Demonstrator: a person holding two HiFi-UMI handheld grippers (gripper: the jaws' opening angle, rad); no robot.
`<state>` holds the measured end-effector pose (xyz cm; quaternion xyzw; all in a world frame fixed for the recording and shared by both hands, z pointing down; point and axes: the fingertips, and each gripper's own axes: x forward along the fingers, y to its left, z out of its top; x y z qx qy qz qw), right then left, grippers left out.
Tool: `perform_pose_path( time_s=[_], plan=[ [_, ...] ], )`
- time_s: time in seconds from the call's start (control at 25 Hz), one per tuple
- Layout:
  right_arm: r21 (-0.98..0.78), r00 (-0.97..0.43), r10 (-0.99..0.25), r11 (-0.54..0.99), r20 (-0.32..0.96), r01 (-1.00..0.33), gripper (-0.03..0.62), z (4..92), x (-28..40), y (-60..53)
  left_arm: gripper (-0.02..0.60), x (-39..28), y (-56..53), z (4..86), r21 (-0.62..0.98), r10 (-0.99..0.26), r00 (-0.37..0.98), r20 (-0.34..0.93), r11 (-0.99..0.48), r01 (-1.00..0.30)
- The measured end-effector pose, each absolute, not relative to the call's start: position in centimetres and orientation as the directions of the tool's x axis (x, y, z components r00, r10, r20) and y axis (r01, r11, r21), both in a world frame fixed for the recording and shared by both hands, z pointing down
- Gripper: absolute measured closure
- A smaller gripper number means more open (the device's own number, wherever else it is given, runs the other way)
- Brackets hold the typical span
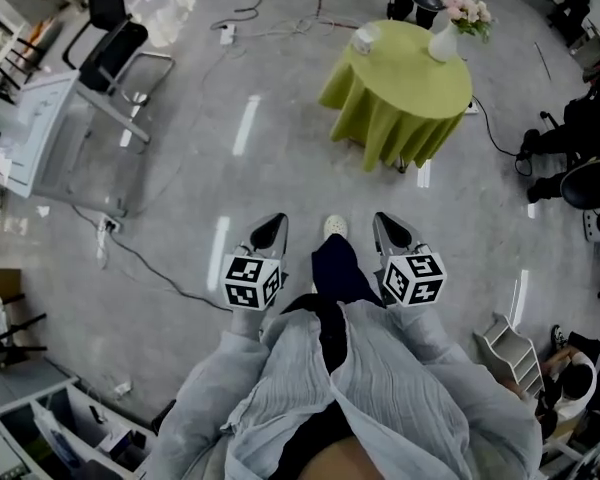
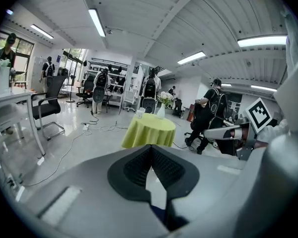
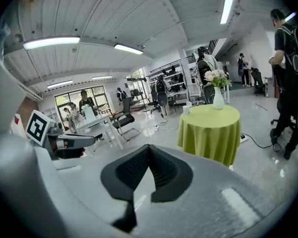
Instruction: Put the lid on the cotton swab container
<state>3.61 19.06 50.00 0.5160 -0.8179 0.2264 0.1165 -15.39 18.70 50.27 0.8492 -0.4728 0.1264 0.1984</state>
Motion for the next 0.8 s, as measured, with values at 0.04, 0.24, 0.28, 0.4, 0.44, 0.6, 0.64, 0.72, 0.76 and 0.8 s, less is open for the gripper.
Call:
perform_pose_path(
  time_s=[0.04,0.24,0.28,0.4,0.44,0.6,0.64,0.72,0.76,0.8],
  plan=[
    [-0.250,-0.444,-0.789,0.369,0.425,-0.895,0.592,49.9,3.4,18.7,0.565,-15.5,18.4,50.2,0.219,-0.753,0.521,0.402,-0.473,-0.853],
    [-0.244,-0.450,-0.787,0.379,0.422,-0.892,0.592,49.3,2.5,16.4,0.565,-16.6,16.1,49.9,0.221,-0.758,0.515,0.401,-0.465,-0.857],
    [-0.240,-0.448,-0.787,0.379,0.424,-0.894,0.592,49.4,2.6,15.8,0.565,-16.8,15.5,49.9,0.225,-0.760,0.514,0.397,-0.462,-0.858],
    [-0.243,-0.443,-0.788,0.371,0.428,-0.896,0.592,49.8,3.0,14.1,0.565,-17.2,13.3,50.1,0.224,-0.763,0.511,0.395,-0.460,-0.859],
    [-0.244,-0.440,-0.788,0.368,0.430,-0.897,0.592,49.9,3.2,13.4,0.565,-17.2,12.4,50.2,0.217,-0.763,0.510,0.397,-0.462,-0.860],
    [-0.250,-0.415,-0.797,0.335,0.438,-0.908,0.592,50.1,3.7,10.6,0.565,-17.4,9.3,50.2,0.177,-0.748,0.514,0.420,-0.488,-0.854],
    [-0.250,-0.413,-0.801,0.333,0.434,-0.909,0.592,50.0,3.7,9.8,0.565,-17.5,8.4,50.1,0.166,-0.743,0.518,0.423,-0.499,-0.851],
    [-0.243,-0.416,-0.803,0.342,0.427,-0.908,0.592,49.6,3.6,8.1,0.565,-17.5,6.6,49.8,0.154,-0.742,0.517,0.426,-0.504,-0.850],
    [-0.241,-0.417,-0.804,0.343,0.425,-0.908,0.592,49.5,3.6,7.3,0.565,-17.4,5.8,49.7,0.155,-0.744,0.516,0.424,-0.502,-0.851],
    [-0.243,-0.416,-0.805,0.341,0.423,-0.908,0.592,49.5,3.6,6.6,0.565,-17.3,5.0,49.6,0.156,-0.746,0.516,0.421,-0.501,-0.851]
  ],
)
